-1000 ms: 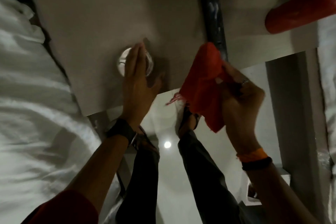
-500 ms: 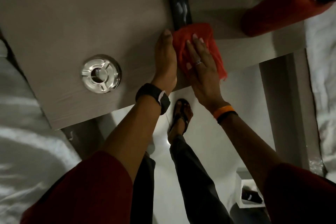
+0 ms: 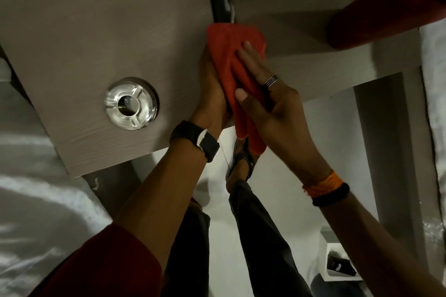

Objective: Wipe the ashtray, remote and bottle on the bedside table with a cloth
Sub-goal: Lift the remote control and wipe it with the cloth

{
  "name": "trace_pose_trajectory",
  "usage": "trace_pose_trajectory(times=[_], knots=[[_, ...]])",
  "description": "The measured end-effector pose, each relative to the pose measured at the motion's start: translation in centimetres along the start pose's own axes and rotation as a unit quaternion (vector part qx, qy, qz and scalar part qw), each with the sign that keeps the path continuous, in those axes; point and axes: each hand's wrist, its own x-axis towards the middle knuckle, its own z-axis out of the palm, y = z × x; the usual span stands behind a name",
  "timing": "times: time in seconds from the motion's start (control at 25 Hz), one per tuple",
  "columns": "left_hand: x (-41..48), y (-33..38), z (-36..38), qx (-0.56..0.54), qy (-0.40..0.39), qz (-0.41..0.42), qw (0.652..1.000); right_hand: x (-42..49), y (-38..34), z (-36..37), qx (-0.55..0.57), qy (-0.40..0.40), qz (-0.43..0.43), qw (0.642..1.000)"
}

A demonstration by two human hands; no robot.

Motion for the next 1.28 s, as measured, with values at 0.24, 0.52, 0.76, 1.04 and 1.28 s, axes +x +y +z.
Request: trace_pose_trajectory(times=[0.24,0.52,0.76,1.04,1.28], knots=[[-1.2,0.4,-0.5,-0.077,-0.025,0.030,0.996,6.8,0.8,2.4,-0.174,0.047,-0.090,0.979],[-1.6,0.9,-1.9,-0.047,-0.052,0.081,0.994,11.2,-1.3,1.7,-0.148,0.058,-0.034,0.987],[-2.3,1.2,-2.8,-0.113,-0.040,-0.029,0.992,-2.3,-1.6,4.1,-0.187,0.067,-0.073,0.977],[-2.1,0.2,-3.8,-0.064,-0.061,0.029,0.996,9.4,-1.9,3.2,-0.309,0.109,-0.093,0.940],[-1.5,-0.3,-3.8,0.071,-0.048,0.119,0.989,12.5,0.2,-2.0,-0.143,0.117,-0.015,0.983]])
